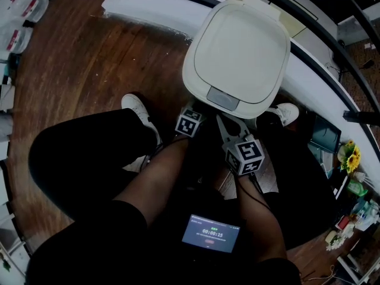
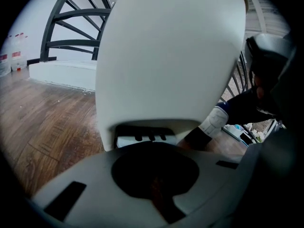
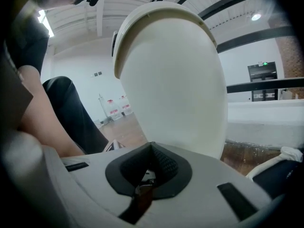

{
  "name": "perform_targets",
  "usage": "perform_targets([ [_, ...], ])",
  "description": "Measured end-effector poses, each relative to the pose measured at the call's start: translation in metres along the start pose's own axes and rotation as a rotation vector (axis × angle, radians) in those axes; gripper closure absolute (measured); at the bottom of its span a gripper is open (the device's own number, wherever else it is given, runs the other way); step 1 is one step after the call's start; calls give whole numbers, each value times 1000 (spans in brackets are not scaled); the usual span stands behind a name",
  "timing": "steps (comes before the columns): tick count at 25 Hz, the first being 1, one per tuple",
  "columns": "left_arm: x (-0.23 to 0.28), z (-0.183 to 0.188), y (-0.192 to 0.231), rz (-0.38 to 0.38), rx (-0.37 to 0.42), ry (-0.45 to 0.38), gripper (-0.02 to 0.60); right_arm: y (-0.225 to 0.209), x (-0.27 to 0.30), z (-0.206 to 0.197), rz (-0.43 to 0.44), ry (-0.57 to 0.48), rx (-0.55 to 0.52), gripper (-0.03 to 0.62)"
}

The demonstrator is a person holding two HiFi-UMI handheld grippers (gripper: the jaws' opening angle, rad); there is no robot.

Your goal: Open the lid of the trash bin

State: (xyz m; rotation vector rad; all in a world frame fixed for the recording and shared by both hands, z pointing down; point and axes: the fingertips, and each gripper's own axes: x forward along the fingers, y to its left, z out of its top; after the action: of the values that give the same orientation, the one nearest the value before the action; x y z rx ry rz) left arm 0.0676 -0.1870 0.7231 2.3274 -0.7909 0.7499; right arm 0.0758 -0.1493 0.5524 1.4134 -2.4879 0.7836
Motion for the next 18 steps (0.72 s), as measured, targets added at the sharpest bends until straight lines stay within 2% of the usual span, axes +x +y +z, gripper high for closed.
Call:
perform_targets([
  [6,-25,3,-13,-44,96,-2,543,11,-4,5,-24,0,-44,576],
  [12,-59,17,-48,-134,180,-85,543,9,-26,18,-129,-143,29,576],
  [16,-91,15,-71,-193,264,-108,543,26,-42,23,-157,-203,27,576],
  [18,-112,22,-81,-217,279,-145,543,40,-49,32,-168,-234,6,576],
])
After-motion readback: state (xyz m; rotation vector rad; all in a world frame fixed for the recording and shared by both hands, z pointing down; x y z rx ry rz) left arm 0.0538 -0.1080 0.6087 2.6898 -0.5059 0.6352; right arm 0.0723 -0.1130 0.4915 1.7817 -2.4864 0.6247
